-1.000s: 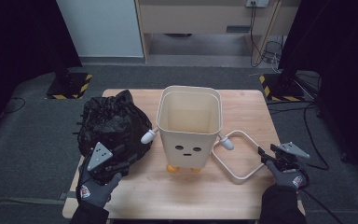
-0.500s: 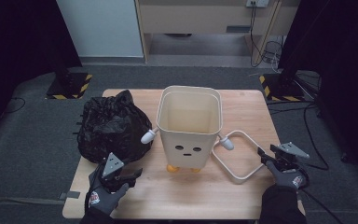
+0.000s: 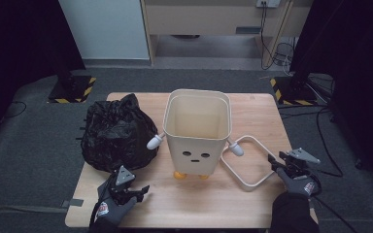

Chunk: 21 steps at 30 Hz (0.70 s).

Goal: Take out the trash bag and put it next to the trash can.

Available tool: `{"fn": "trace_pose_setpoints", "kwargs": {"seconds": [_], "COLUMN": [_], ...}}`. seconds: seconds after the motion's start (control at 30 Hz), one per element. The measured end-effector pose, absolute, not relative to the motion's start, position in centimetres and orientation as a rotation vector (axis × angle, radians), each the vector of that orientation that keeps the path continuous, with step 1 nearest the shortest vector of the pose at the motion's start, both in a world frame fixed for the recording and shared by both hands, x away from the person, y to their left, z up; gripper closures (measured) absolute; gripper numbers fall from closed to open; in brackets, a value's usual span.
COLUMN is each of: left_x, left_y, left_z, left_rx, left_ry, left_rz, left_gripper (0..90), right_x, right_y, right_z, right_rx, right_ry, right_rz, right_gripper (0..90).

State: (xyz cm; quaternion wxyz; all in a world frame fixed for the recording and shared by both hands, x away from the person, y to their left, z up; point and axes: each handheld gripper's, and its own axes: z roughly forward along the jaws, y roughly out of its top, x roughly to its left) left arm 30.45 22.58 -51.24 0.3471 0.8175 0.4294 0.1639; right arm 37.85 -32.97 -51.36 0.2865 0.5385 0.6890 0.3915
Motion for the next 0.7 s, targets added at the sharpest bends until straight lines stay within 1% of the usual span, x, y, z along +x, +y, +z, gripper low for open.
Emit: {"fn": "trace_pose_setpoints", "kwargs": {"seconds": [0.33,0.6,0.7], "left_x": [30.7,30.9,31.0], "left_y": [21.7,21.4,21.4], "left_z": [-52.3,-52.6,-52.7], "left_rx": [2.187,2.185,2.181], "left_ry": [1.106,1.094,1.094], "left_rz": [0.413,0.421,0.426], "left_gripper": [29.3,24.2,20.4], "right_x": [38.2,38.6,38.6], "right_y": [-33.3,-33.3,-33.3], "right_z": [-52.1,-52.5,-52.6], "right_rx": [1.473,1.478,1.490], "right_ry": [1.898,1.931,1.938], "right_rz": [0.972,0.936,0.926], "right_gripper": [56.2,61.2,62.8]}}
